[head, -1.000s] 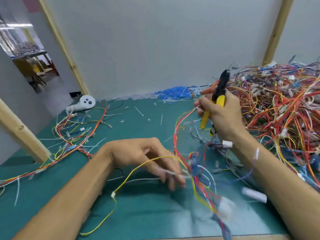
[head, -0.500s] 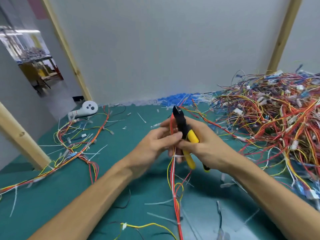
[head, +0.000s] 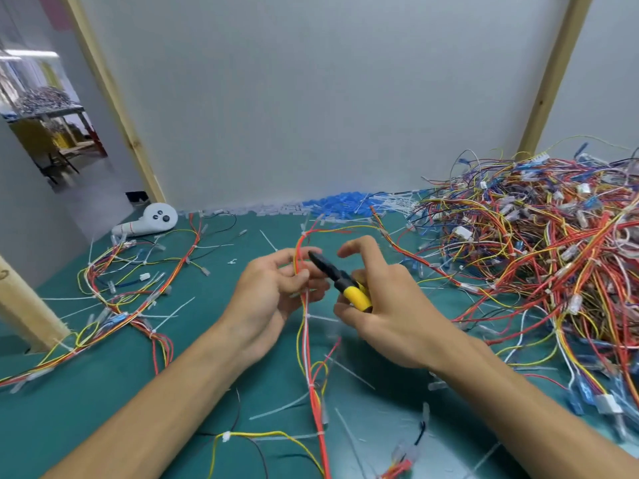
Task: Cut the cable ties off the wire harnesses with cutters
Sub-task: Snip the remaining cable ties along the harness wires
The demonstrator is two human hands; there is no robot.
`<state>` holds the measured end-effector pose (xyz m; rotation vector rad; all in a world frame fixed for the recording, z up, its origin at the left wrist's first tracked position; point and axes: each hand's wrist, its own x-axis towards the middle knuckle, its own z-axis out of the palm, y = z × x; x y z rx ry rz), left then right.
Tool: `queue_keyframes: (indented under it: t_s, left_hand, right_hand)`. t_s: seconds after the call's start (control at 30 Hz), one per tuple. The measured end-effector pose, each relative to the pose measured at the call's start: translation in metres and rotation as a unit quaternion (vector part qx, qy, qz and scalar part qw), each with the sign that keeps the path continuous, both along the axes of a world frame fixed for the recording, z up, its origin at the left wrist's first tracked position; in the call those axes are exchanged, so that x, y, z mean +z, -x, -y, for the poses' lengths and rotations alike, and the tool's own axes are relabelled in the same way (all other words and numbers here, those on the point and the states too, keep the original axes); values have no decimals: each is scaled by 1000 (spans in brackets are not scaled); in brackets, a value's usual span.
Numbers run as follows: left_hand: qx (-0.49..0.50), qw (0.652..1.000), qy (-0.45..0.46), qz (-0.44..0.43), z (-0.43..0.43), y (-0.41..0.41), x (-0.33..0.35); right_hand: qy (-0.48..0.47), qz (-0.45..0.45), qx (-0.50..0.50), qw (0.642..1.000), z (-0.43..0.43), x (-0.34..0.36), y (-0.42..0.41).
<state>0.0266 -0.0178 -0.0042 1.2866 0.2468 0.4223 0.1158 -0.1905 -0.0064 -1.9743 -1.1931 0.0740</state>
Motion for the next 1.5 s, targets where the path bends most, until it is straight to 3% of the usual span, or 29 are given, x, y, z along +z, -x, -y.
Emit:
queue_keyframes:
  t_s: [0.07,0.13,0.23,0.3,0.37,0.43,0.53,0.6,0.67,0.8,0.87,1.1,1.5]
  left_hand:
    - [37,998,49,-34,-4,1,0]
    - [80,994,30,-72,-7,0,-2]
    - [140,964,-184,-129,-11,-4,-4]
    - [202,873,-418,-152,-14,-3,-8]
    - [265,766,-562,-162,-14,1,-7]
    - [321,710,-608,-151,-15,5,-1]
    - [382,668,-633,-84,-24,8,6]
    - [381,677,-629,-45,-28,8,9]
    - [356,719,-597,-18,-28,7,9]
    - [306,829,-467,26,-17,6,6]
    - [286,851,-438,41,-13,5,4]
    - [248,858,-445,64,-6,6,5]
    - [203,816,-531,104,2,8,4]
  right_hand:
    - [10,14,-16,1000,0,0,-1]
    - [13,35,-35,999,-1,2,-1]
    - [72,-57,-40,995,2,12,-3]
    - [86,-199,-1,976,7,18,-4]
    - [49,-258,30,964,9,17,-3]
    - [-23,-274,30,961,6,17,-1]
    - [-91,-336,18,937,3,19,-1]
    - [-65,-329,1,942,5,20,-4]
    - [-40,-283,-17,958,5,16,-5]
    - [-20,-31,-94,995,2,5,-4]
    - [-44,48,-126,990,2,2,-4]
    - [-102,144,-162,971,2,5,-2]
    - [-66,146,-157,975,2,4,-3]
